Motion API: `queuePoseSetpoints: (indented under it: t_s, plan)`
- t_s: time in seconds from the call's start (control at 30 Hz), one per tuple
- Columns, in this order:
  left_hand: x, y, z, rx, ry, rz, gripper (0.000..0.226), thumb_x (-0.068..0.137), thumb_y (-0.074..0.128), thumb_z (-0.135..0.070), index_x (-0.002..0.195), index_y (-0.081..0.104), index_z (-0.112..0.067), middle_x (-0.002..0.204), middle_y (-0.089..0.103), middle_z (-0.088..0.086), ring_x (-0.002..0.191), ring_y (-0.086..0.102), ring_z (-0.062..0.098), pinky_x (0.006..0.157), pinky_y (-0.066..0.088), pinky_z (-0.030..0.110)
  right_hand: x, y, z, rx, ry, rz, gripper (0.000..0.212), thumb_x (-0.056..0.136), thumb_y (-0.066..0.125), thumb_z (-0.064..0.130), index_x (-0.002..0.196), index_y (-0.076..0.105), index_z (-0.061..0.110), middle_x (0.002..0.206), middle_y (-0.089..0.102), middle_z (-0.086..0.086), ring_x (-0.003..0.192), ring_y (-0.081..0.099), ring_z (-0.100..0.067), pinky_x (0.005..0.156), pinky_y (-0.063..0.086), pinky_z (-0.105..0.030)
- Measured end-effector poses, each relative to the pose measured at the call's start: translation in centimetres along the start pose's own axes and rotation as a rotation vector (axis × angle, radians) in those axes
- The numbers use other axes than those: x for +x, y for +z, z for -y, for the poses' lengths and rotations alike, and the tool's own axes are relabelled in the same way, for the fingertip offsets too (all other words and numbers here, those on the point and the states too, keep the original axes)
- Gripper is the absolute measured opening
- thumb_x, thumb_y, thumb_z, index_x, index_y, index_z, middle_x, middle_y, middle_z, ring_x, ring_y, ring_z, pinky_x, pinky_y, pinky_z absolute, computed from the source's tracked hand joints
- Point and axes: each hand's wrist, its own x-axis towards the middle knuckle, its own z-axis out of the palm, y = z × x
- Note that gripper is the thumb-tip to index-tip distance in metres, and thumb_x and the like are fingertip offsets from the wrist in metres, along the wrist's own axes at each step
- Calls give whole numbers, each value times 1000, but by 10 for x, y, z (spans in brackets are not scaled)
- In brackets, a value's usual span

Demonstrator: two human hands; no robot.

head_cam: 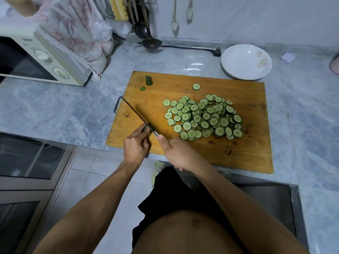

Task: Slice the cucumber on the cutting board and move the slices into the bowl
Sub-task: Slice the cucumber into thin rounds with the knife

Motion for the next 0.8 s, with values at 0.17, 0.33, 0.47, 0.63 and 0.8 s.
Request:
queuePoseSetpoints:
  t_s: [0.17,0.33,0.47,0.63,0.8]
  plan:
    - [-2,-1,-1,3,16,-11,31,80,57,-2,104,76,-5,124,66,16,97,71,27,84,51,23,11,5,-1,-18,-37,-35,70,105,23,50,49,40,12,35,38,0,27,44,-6,44,34,-29]
    - [-4,2,-4,-27,-1,-55,30,81,64,8,107,75,-4,122,67,14,101,69,25,93,46,19,14,3,-11,-15,-37,-62,67,104,24,53,54,38,11,50,41,-4,45,43,-20,48,31,-31]
    - [-4,0,-6,-59,-51,-60,29,85,68,2,111,75,-9,125,66,9,106,66,23,94,45,17,10,-12,-25,27,-20,-46,63,101,26,60,67,44,10,59,37,-12,45,38,-23,52,32,-31]
    - [2,-16,-19,-142,-61,-157,26,89,65,-13,114,74,-14,128,64,1,118,58,13,101,47,30,-6,-43,-41,-182,-158,-118,57,102,36,53,61,36,13,55,30,-6,45,28,-16,50,22,-32]
    - [25,-36,-57,-137,296,-257,18,87,63,-11,97,77,-6,104,70,7,97,63,20,89,48,29,-15,-70,-53,-529,-145,-197,49,97,42,59,76,45,15,65,45,0,59,44,-17,53,32,-32]
